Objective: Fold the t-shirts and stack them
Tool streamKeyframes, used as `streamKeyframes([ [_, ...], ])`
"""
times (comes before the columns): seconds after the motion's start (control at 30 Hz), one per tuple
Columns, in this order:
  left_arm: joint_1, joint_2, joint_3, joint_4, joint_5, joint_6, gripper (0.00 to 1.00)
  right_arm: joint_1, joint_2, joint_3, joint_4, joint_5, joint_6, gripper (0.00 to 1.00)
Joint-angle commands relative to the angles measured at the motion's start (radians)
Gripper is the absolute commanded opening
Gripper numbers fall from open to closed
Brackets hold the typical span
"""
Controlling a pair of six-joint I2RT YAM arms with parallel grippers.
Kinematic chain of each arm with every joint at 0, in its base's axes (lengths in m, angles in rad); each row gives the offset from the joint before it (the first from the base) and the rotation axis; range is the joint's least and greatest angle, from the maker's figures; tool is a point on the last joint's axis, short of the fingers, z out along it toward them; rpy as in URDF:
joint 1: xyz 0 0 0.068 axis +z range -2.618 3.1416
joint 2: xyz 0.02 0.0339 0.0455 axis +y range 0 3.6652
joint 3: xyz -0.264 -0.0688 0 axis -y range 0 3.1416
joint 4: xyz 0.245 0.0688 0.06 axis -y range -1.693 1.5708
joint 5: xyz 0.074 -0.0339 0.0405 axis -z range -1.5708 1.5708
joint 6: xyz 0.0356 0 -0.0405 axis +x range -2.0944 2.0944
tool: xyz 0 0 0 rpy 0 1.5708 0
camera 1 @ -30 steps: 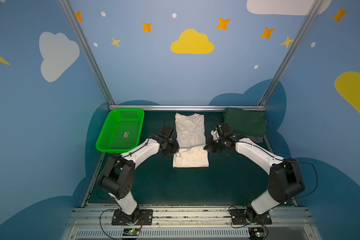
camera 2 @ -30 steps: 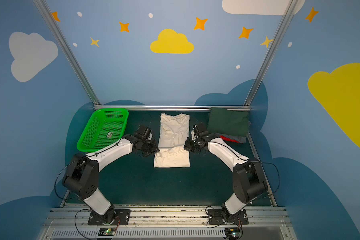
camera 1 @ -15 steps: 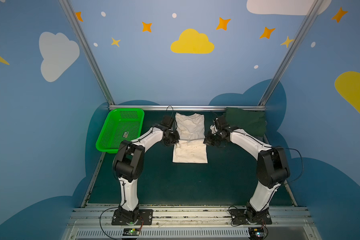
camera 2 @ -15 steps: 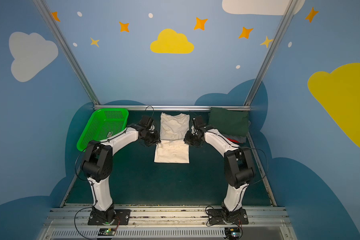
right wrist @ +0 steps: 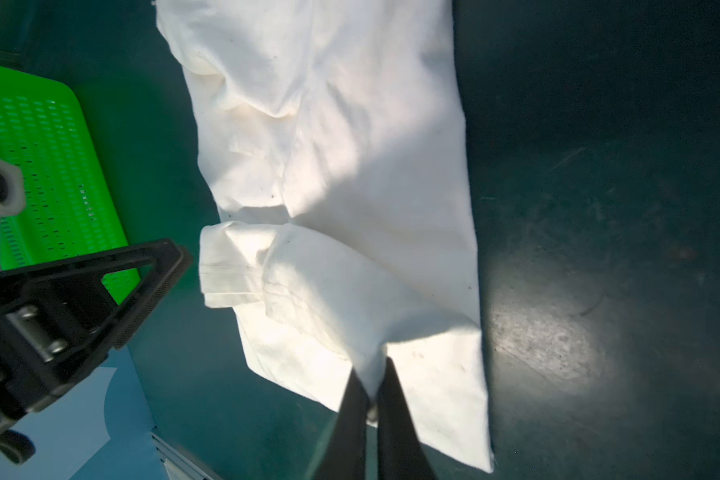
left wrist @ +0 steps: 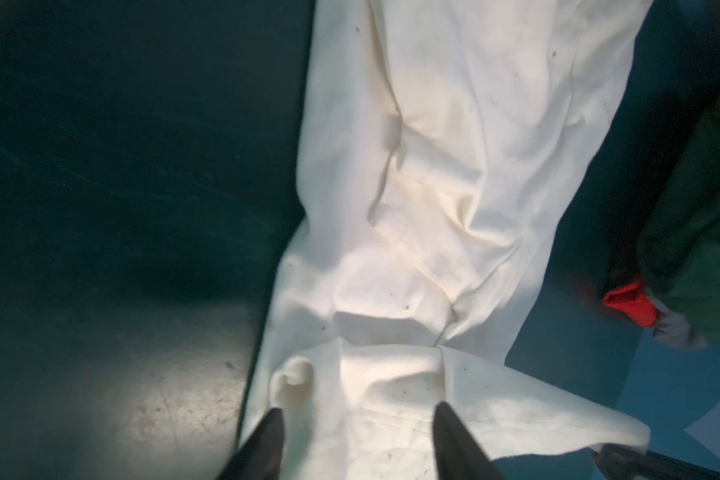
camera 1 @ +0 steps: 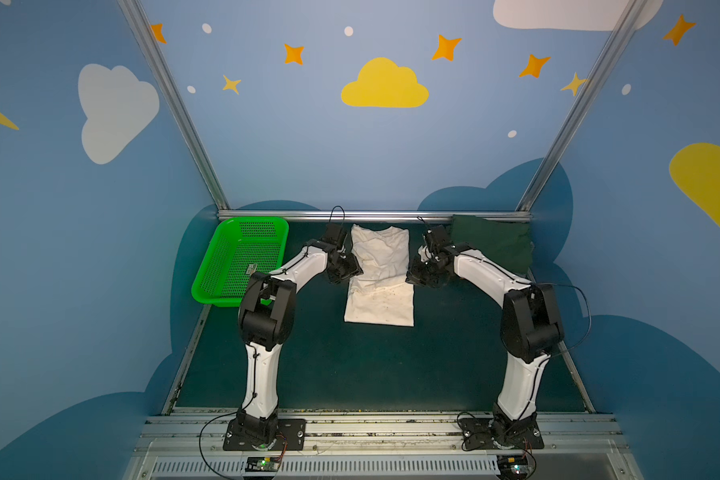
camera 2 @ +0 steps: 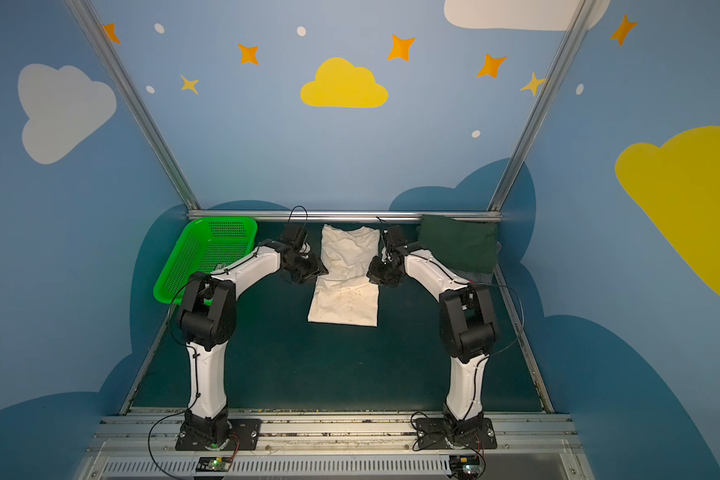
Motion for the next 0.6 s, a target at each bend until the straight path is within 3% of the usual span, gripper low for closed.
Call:
streamKeyframes([
  [0.0, 0.019, -0.016, 0.007, -0.028, -0.072, 0.011, 0.90, -0.013, 0.005, 0.076, -0.086, 0.028, -0.086, 0.57],
  [0.17, 0.020, -0.179, -0.145, 0.026, -0.164, 0.033, 0.98, -0.015, -0.055, 0.034, -0.106, 0.076, -0.110, 0.75],
  [0.37, -0.037, -0.363, -0.372, 0.222, -0.017, 0.025, 0.93, -0.026, -0.132, -0.081, -0.078, 0.015, -0.086, 0.86],
  [0.57, -0.149, -0.302, -0.374, 0.238, 0.079, 0.080, 0.83, -0.057, -0.241, -0.261, -0.009, -0.027, -0.028, 0.90],
])
